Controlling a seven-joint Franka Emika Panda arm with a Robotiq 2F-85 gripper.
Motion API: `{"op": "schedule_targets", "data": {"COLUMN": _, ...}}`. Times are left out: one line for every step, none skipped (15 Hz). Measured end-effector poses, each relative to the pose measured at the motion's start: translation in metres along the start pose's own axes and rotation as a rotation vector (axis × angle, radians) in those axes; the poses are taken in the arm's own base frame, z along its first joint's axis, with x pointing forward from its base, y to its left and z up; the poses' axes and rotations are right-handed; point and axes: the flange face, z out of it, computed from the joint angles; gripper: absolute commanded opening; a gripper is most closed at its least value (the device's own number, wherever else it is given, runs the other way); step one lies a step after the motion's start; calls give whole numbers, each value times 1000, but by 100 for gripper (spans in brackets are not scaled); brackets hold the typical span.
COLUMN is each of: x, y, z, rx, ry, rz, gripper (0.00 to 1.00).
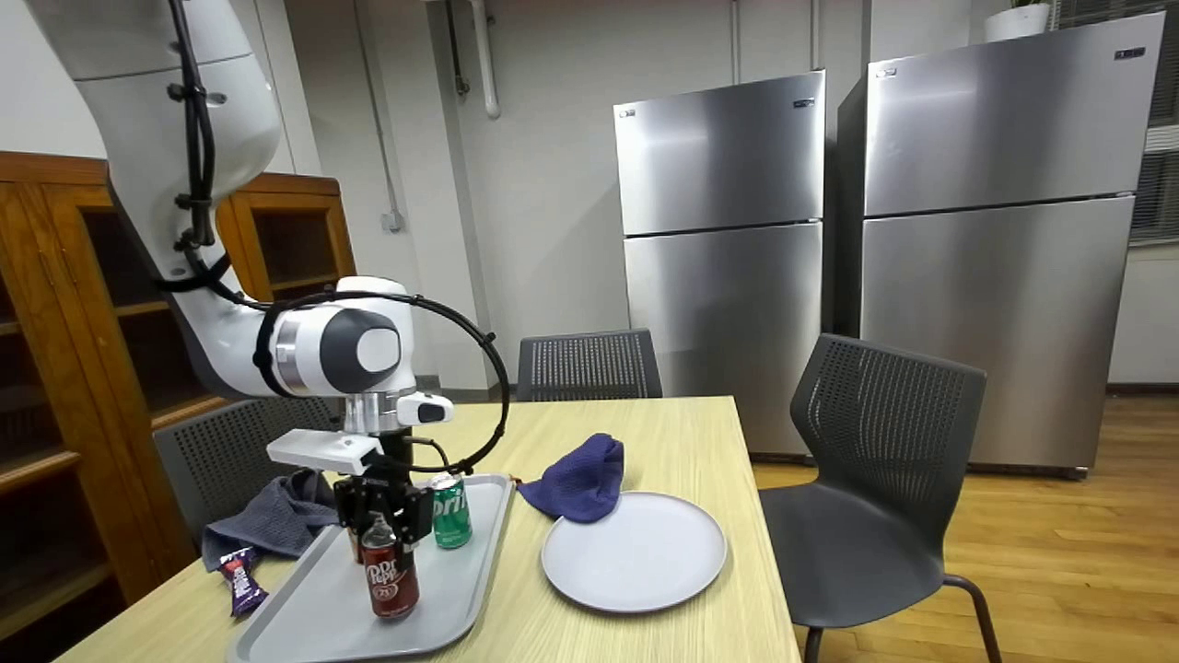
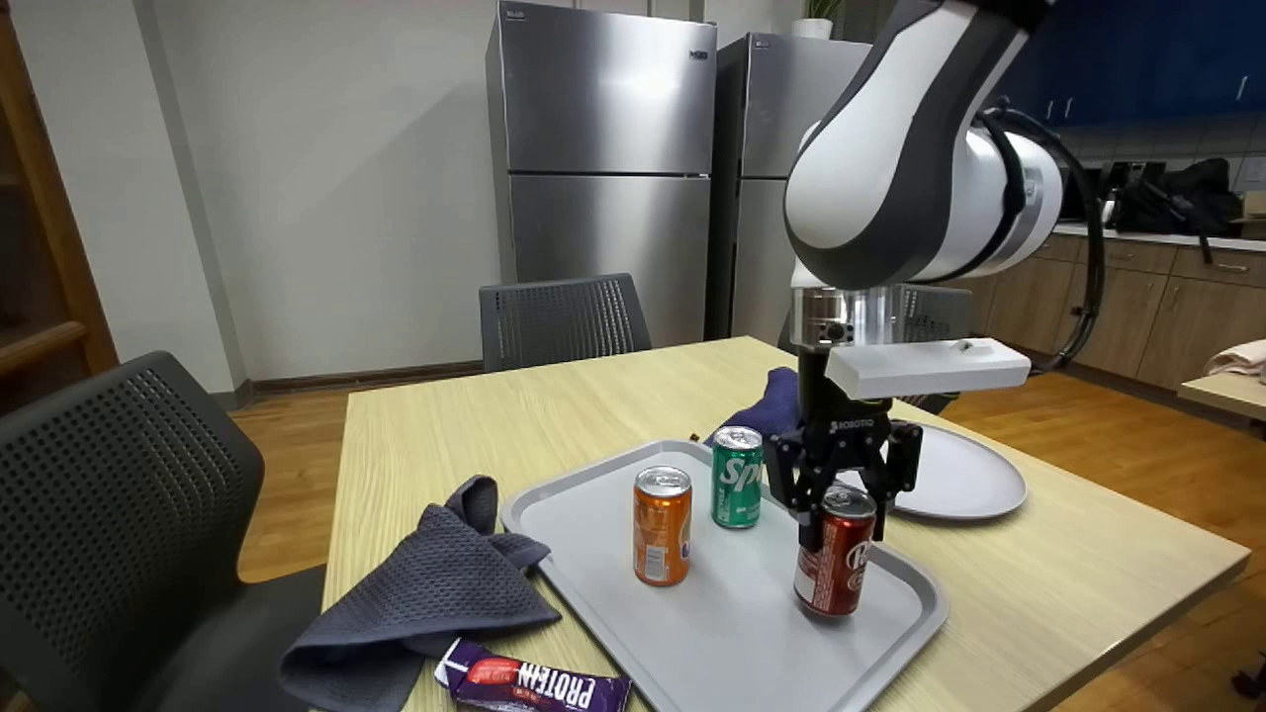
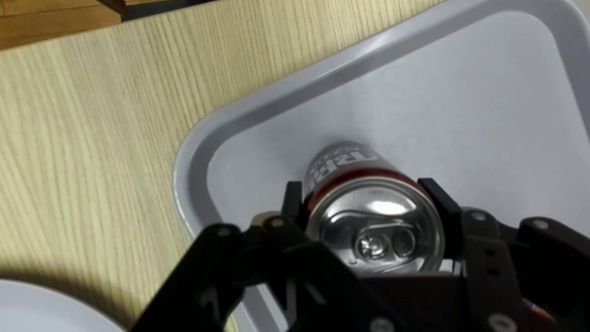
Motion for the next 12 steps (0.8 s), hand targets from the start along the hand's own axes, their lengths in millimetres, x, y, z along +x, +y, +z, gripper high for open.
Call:
{"op": "schedule_targets", "data": {"x": 1, "y": 0, "z": 1, "rx": 1, "ry": 2, "rz": 10, "gripper": 38}}
{"op": "schedule_targets", "data": {"x": 1, "y": 0, "z": 3, "rx": 1, "ry": 3, "rz": 19, "gripper": 88}}
{"op": "schedule_targets", "data": {"x": 1, "y": 0, "z": 4, "rx": 1, "ry": 2, "rz": 24, "gripper": 89}}
{"op": "schedule_targets", "data": {"x": 1, "y": 0, "z": 5, "rx": 1, "ry": 0, "rz": 29, "gripper": 96}}
{"op": "schedule_targets", "data": {"x": 2, "y": 0, "z": 5, "rx": 1, "ry": -1, "rz": 30, "gripper": 100}}
{"op": "schedule_targets", "data": {"x": 2, "y": 0, "z": 5, "rx": 1, "ry": 0, "rz": 30, "gripper": 100}}
{"op": "schedule_targets", "data": {"x": 2, "y": 0, "z": 5, "rx": 1, "ry": -1, "rz": 31, "gripper": 100}}
{"op": "schedule_targets", "data": {"x": 2, "y": 0, "z": 5, "rx": 1, "ry": -2, "rz": 31, "gripper": 100}}
{"op": "schedule_targets", "data": {"x": 2, "y": 0, "z": 4, "rx": 1, "ry": -3, "rz": 31, "gripper": 100}}
{"op": "schedule_targets", "data": {"x": 2, "y": 0, "z": 4, "rx": 0, "ry": -4, "rz": 31, "gripper": 100}}
{"op": "schedule_targets", "data": {"x": 3, "y": 0, "z": 3, "rx": 0, "ry": -5, "rz": 32, "gripper": 100}}
{"op": "schedule_targets", "data": {"x": 3, "y": 0, "z": 1, "rx": 0, "ry": -5, "rz": 33, "gripper": 100}}
